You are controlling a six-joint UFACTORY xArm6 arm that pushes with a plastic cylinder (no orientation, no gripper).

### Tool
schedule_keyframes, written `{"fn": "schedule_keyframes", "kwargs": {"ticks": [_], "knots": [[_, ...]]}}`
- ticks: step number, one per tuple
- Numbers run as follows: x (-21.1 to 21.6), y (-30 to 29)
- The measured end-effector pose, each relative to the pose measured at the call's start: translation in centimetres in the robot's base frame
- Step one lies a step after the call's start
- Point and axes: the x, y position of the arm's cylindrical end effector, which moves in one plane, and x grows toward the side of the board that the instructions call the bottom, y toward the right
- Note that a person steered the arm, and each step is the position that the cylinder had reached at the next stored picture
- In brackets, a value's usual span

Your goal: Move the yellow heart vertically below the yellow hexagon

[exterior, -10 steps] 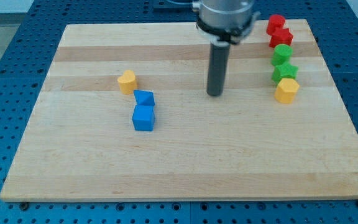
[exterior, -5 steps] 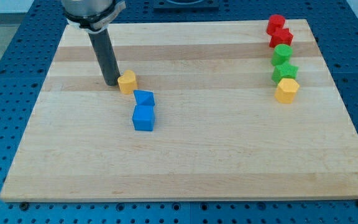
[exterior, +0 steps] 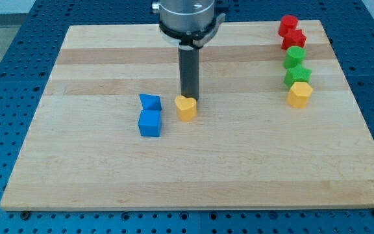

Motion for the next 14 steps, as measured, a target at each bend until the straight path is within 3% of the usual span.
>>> {"fn": "schedule_keyframes", "kwargs": {"ticks": [3, 5, 10, 14], "knots": [[0.2, -5.6], [3.3, -5.5], [3.1, 12.0], [8.6, 12.5]]}}
